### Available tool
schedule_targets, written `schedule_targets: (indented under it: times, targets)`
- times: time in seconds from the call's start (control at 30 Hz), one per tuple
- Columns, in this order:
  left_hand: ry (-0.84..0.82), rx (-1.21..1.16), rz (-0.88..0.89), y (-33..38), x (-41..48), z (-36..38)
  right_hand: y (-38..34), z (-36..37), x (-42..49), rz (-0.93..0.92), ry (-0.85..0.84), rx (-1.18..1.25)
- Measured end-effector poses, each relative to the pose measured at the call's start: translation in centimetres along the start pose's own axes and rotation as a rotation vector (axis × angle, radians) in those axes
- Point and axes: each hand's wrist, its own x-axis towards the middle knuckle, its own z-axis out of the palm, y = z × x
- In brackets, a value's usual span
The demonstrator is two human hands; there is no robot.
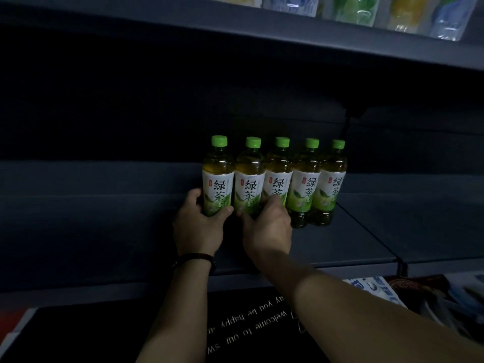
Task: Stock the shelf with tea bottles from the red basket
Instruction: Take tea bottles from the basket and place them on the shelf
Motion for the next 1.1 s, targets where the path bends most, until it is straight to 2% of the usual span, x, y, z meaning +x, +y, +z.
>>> schedule_targets:
  times: [0.37, 0.63, 0.7, 0.8, 0.97, 1.1]
  targets:
    - [-0.005, 0.027, -0.008, -0.4, -0.1, 0.3, 0.5, -0.6, 0.0, -0.036, -0.030, 0.028]
    - [-0.047, 0.279, -0.012, 1.5, -3.1, -2.4, 0.9, -7.4, -1.8, -0.153, -0.194, -0.058]
    - [-0.129, 0.347, -0.010, 2.5, -4.8, -3.2, 0.9, -9.7, -2.5, -0.157, -0.266, -0.095]
    - [-0.350, 0.507, -0.012, 5.8, -9.1, -5.0, 0.8, -14.3, -4.5, -0.197, -0.380, -0.122]
    - [-0.595, 0.752, 0.157, 10.6, -17.8, -9.1, 1.1, -21.2, -9.4, -0.284, -0.532, -0.272]
    - [-0.800, 0.933, 0.179, 12.0, -25.3, -11.8, 2.5, -25.6, -14.3, -0.347, -0.653, -0.327]
